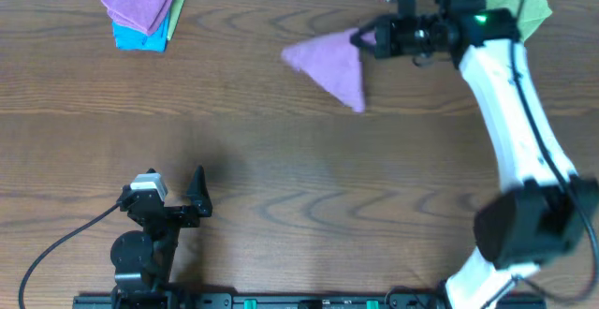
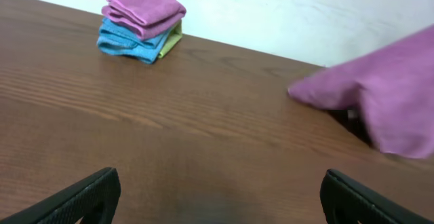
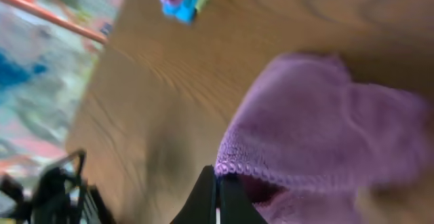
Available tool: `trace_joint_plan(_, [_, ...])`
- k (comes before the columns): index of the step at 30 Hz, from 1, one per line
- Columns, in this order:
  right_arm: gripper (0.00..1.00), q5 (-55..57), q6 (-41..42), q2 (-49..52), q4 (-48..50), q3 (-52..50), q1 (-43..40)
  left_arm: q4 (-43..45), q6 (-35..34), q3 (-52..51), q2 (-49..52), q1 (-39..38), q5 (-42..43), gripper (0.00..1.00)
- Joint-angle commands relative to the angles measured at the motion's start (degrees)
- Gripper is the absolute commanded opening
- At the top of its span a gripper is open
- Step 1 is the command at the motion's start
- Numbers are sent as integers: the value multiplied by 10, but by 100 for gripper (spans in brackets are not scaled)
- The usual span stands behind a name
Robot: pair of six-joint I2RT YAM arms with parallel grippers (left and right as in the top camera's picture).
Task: Fold the cloth
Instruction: 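Carry the purple cloth to table center and lay it down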
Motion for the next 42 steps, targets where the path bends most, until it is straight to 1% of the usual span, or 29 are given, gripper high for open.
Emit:
trace_joint_plan(1, [1, 99, -98, -66, -70, 12, 9, -4, 0, -16, -3, -2, -4, 95])
trace_joint_plan(7, [1, 189, -125, -157, -204, 12, 9, -4, 0, -16, -3, -2, -4, 96])
trace_joint_plan(10, [1, 248, -129, -203, -240, 11, 9, -4, 0, -16, -3, -2, -4, 95])
trace_joint_plan(13, [1, 289, -127, -254, -250, 11, 3, -4, 0, -16, -3, -2, -4, 95])
trace_joint_plan(16, [1, 377, -96, -291, -249, 11, -2, -4, 0, -16, -3, -2, -4, 96])
trace_joint_plan(19, [1, 499, -40, -313, -244, 11, -2, -4, 0, -16, -3, -2, -4, 95])
trace_joint_plan(21, [1, 532, -12, -314, -243, 11, -2, -4, 0, -16, -3, -2, -4, 95])
trace_joint_plan(23, [1, 515, -2, -306, -238, 6, 1, -4, 0, -16, -3, -2, -4, 95])
trace_joint_plan(25, [2, 471, -3, -289, -233, -3, 14, -4, 0, -16, -3, -2, -4, 95])
trace_joint_plan(30, [1, 395, -23, -217, -234, -27, 97, -4, 0, -16, -3, -2, -4, 95])
trace_joint_plan(32, [1, 327, -59, -182, -232, -29, 131, -4, 0, -16, -3, -2, -4, 95])
trace_joint_plan(34, [1, 231, -129, -143, -229, -29, 172, -4, 0, -16, -3, -2, -4, 95])
trace_joint_plan(35, [6, 204, -158, -127, -229, -29, 189, -4, 0, -16, -3, -2, -4, 95])
trace_joint_plan(36, [24, 198, -175, -114, -229, -29, 202, -4, 0, -16, -3, -2, -4, 95])
trace_joint_plan(37, [50, 205, -186, -101, -228, -29, 213, -4, 0, -16, -3, -2, -4, 95])
trace_joint_plan(38, [64, 220, -187, -91, -224, -29, 220, -4, 0, -16, -3, -2, -4, 96])
trace_joint_plan(41, [79, 254, -186, -75, -212, -29, 228, -4, 0, -16, -3, -2, -4, 95])
trace_joint_plan(42, [80, 267, -186, -75, -208, -29, 226, -4, 0, -16, -3, -2, -4, 95])
